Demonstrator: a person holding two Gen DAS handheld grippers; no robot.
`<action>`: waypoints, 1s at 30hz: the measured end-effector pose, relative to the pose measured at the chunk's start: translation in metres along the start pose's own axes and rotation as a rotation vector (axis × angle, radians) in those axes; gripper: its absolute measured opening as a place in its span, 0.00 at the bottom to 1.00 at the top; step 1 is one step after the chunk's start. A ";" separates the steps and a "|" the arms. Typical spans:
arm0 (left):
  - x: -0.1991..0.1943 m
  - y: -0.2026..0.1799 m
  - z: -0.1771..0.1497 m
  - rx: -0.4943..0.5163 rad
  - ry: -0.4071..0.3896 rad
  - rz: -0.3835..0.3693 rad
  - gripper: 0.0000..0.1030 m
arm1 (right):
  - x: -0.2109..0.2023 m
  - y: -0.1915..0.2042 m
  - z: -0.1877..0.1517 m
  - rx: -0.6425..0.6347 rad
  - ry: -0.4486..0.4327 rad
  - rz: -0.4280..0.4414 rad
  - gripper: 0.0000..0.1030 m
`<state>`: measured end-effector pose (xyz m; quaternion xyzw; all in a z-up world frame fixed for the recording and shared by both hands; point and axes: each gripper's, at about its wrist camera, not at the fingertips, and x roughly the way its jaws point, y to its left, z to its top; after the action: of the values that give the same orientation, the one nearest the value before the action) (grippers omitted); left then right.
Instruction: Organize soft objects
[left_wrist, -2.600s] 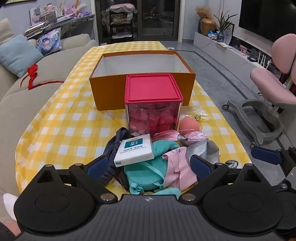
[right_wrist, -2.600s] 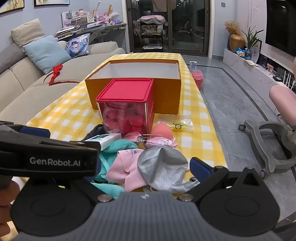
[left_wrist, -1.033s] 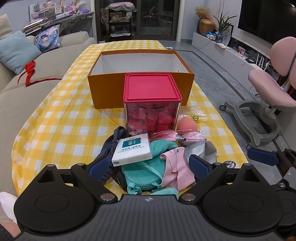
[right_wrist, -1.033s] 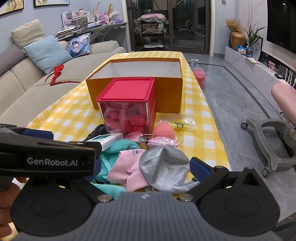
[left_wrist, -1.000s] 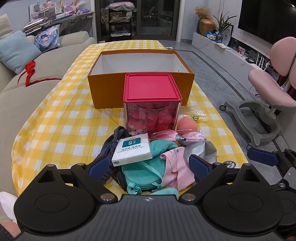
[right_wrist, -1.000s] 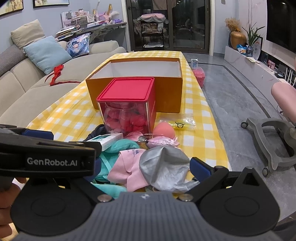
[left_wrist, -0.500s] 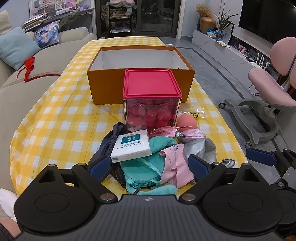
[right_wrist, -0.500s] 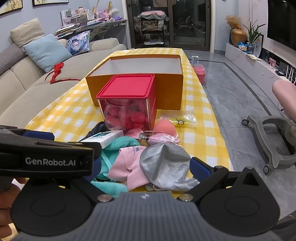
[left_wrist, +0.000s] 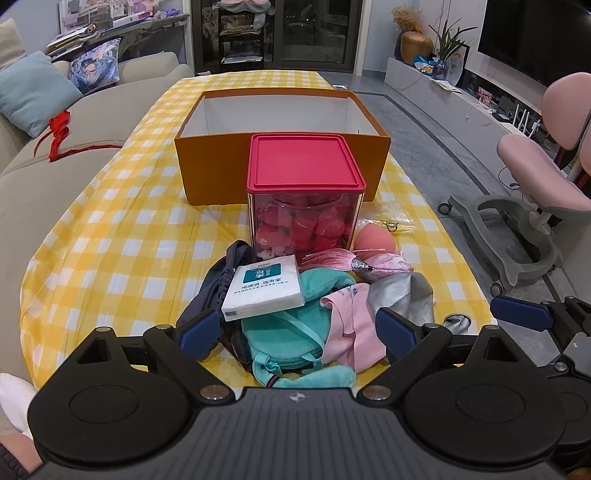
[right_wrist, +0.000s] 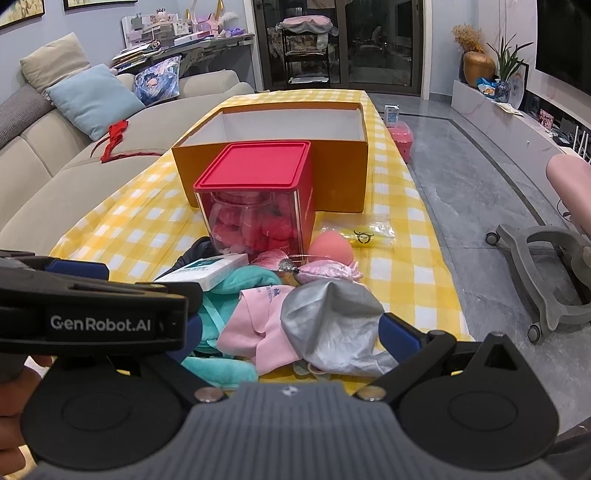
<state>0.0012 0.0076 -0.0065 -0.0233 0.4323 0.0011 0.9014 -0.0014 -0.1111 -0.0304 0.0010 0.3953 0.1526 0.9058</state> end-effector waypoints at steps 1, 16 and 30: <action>0.000 0.000 0.000 0.000 0.001 0.001 1.00 | 0.000 0.000 0.000 0.000 0.000 0.000 0.97; -0.001 -0.001 0.000 -0.001 0.004 0.005 1.00 | 0.001 -0.001 0.000 0.005 0.008 0.007 0.97; -0.001 -0.005 -0.002 0.047 -0.002 0.005 1.00 | 0.003 0.008 0.000 -0.091 0.024 0.080 0.97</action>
<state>-0.0008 0.0028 -0.0072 -0.0010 0.4316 -0.0069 0.9021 -0.0015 -0.1031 -0.0316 -0.0264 0.3985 0.2064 0.8932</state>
